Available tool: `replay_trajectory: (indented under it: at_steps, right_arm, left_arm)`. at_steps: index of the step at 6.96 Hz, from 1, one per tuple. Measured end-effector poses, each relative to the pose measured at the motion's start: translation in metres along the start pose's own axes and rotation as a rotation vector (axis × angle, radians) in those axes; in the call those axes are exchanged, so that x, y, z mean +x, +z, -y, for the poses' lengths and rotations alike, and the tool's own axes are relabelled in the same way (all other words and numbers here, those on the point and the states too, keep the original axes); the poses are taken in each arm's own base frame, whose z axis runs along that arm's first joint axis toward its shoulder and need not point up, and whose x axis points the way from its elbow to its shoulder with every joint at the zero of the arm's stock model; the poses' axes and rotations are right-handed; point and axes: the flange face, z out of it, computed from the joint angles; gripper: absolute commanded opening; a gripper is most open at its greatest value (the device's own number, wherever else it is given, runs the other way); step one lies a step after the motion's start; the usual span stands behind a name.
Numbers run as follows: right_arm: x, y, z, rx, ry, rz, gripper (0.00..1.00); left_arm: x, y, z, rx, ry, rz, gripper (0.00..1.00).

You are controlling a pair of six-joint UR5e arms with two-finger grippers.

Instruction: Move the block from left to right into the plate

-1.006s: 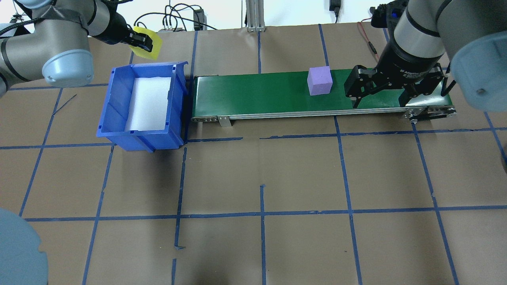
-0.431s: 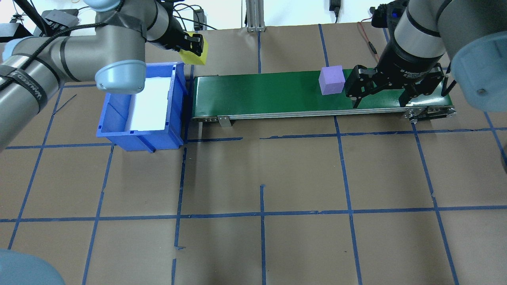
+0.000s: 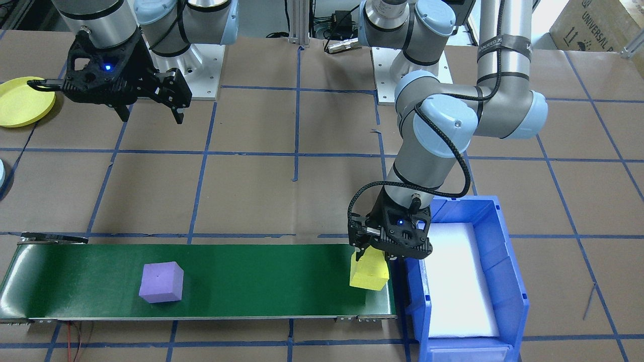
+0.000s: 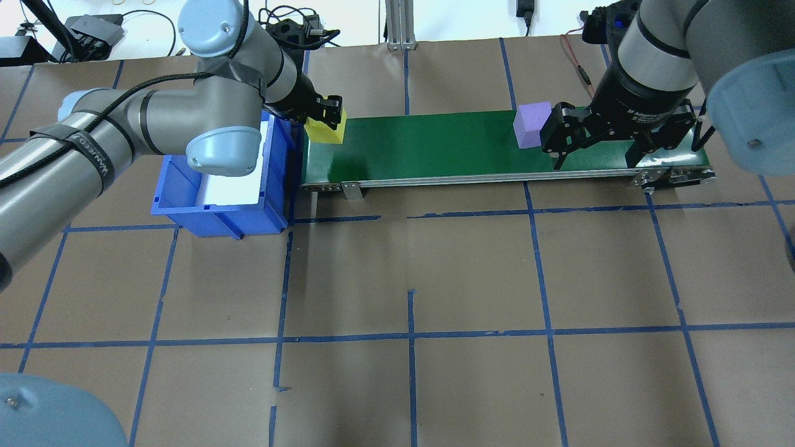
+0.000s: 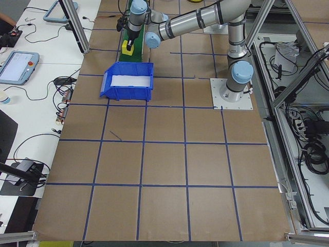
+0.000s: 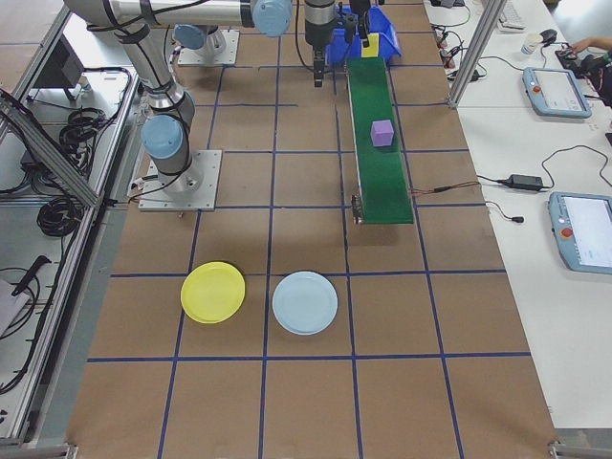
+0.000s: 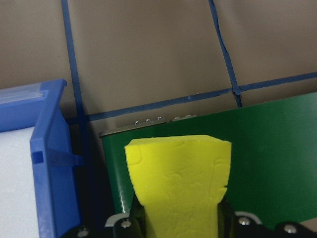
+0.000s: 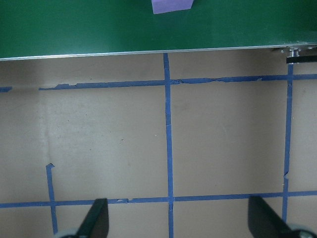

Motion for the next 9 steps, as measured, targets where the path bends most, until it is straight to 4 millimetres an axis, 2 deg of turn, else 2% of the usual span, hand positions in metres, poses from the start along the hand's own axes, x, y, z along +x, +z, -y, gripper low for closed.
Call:
replay_trajectory:
  at_steps: [1,2,3,4,6,7,8,9]
  right_arm:
    - [0.000,0.000,0.000,0.000,0.001,0.000,1.00]
    - [0.003,0.000,0.001,0.001,0.004,-0.003,1.00]
    - [0.009,-0.001,0.004,0.005,0.015,-0.008,1.00]
    - [0.023,-0.001,0.012,0.007,0.045,-0.008,1.00]
    - [0.081,0.012,0.049,-0.003,0.131,-0.001,1.00]
    - [0.109,0.018,0.074,0.039,0.094,-0.007,1.00]
    - [0.138,0.037,0.106,0.079,0.043,-0.018,1.00]
    - [0.170,0.064,0.135,0.077,0.033,-0.005,1.00]
  left_arm:
    - [0.004,0.012,-0.004,-0.022,-0.001,-0.004,0.51]
    - [0.005,0.021,-0.005,-0.036,0.000,-0.005,0.83]
    - [0.005,0.027,-0.004,-0.042,0.004,-0.005,1.00]
    - [0.004,0.029,0.001,-0.034,0.011,-0.004,1.00]
    - [0.004,0.006,0.018,0.014,0.022,0.024,1.00]
    - [0.005,-0.014,0.022,0.026,0.023,0.046,1.00]
    - [0.005,-0.042,0.018,0.010,0.021,0.075,1.00]
    - [0.007,-0.077,0.007,-0.031,0.015,0.106,1.00]
